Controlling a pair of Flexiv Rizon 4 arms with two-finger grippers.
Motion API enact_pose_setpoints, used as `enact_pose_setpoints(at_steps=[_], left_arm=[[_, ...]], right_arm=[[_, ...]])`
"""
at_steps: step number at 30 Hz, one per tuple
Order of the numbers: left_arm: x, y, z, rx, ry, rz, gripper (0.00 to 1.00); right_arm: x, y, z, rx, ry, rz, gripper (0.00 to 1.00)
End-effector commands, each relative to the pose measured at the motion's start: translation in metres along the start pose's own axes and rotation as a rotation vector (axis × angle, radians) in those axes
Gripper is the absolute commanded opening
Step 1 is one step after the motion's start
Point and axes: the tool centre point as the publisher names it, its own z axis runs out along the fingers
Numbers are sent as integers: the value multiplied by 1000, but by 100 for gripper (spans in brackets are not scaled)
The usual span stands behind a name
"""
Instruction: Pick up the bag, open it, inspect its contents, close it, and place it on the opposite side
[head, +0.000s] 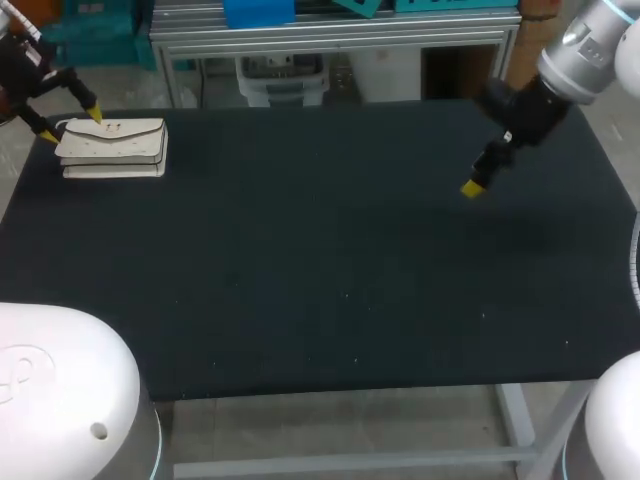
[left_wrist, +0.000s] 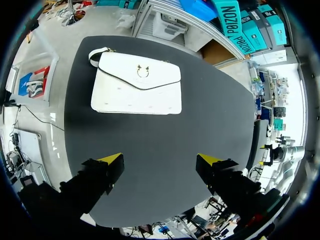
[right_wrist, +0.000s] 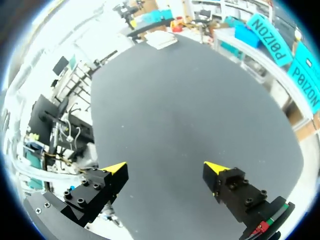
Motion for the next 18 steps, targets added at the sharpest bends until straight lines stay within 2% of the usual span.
enact_pose_setpoints(at_steps=[1,6,7,9,11,13,18], left_arm=[[-1,0,1,0,8,1,100],[-1,0,1,0,8,1,100],[-1,0,1,0,8,1,100],[-9,-9,3,33,25,-5,100],[-20,-19,8,29,62,-15,100],[-29,-28,12,37,43,-24,100],[-61,-54,18,41,85,-41,100]], right_arm=[[-8,-5,-4,-65,185,-196,100],[-8,-5,-4,-65,185,-196,100],[-8,0,-3,-38,146,-237,100],[-6,10,4,-11,129,-314,100],[-4,16,18,-22,140,-368,100],[-3,19,25,-14,134,-388,100],[3,26,38,-14,102,-478,100]])
